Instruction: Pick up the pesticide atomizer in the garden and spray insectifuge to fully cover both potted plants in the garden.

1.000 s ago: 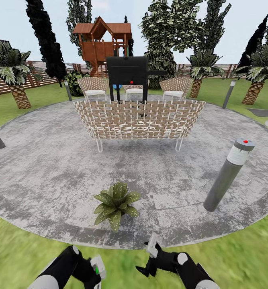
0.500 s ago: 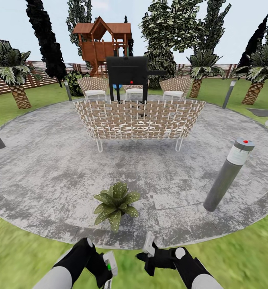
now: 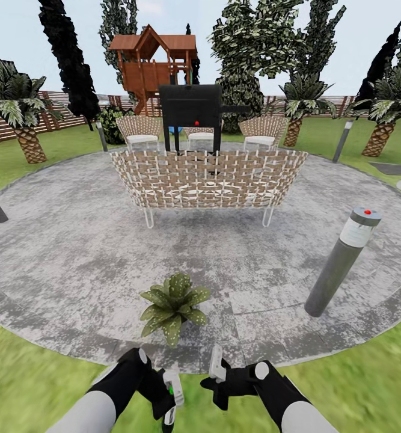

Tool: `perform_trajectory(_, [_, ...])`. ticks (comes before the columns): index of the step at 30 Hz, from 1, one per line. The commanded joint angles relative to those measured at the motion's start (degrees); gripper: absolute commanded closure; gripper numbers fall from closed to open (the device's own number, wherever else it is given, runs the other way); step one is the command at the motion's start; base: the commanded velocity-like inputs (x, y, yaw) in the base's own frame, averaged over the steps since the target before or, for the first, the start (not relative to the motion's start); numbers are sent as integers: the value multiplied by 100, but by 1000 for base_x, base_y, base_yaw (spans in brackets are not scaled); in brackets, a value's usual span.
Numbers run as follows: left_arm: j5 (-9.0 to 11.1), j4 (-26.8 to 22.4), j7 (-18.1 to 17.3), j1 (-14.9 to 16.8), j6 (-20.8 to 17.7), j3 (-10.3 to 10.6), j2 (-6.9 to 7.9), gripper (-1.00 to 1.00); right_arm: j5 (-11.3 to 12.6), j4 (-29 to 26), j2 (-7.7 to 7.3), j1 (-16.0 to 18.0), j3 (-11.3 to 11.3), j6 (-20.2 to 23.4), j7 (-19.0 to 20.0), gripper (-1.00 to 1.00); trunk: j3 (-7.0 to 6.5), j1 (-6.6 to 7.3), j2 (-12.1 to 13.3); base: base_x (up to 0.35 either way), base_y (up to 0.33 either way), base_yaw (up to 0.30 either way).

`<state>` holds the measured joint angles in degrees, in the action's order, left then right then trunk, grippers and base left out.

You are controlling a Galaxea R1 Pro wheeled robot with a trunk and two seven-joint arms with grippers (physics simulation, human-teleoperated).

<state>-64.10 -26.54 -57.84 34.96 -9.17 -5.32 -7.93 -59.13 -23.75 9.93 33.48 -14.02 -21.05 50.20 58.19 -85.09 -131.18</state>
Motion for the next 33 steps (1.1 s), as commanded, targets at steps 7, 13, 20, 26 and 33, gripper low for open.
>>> perform_trajectory(7, [-23, -26, -35, 86, -26, -40, -160, 100, -46, -7, 7, 10, -48, -19, 34, 100, 5, 1, -2, 0, 0, 0])
perform_trajectory(13, [-19, -27, -20, 90, -6, 109, -207, 100, -46, -7, 7, 83, -48, -20, 38, 100, 5, 1, -2, 0, 0, 0])
perform_trajectory(20, [-14, -27, -17, 90, -6, 145, -207, 100, -38, -1, 7, 147, -48, -16, 42, 100, 5, 1, -2, 0, 0, 0])
perform_trajectory(26, [2, -27, -17, 90, -6, 145, -207, 100, -37, -5, 7, 251, -48, -13, 230, 100, 5, 1, -2, 0, 0, 0])
perform_trajectory(33, [33, -12, -7, 90, 213, 136, -207, 100, -33, -4, 7, 275, -48, -20, 265, 100, 5, 1, -2, 0, 0, 0])
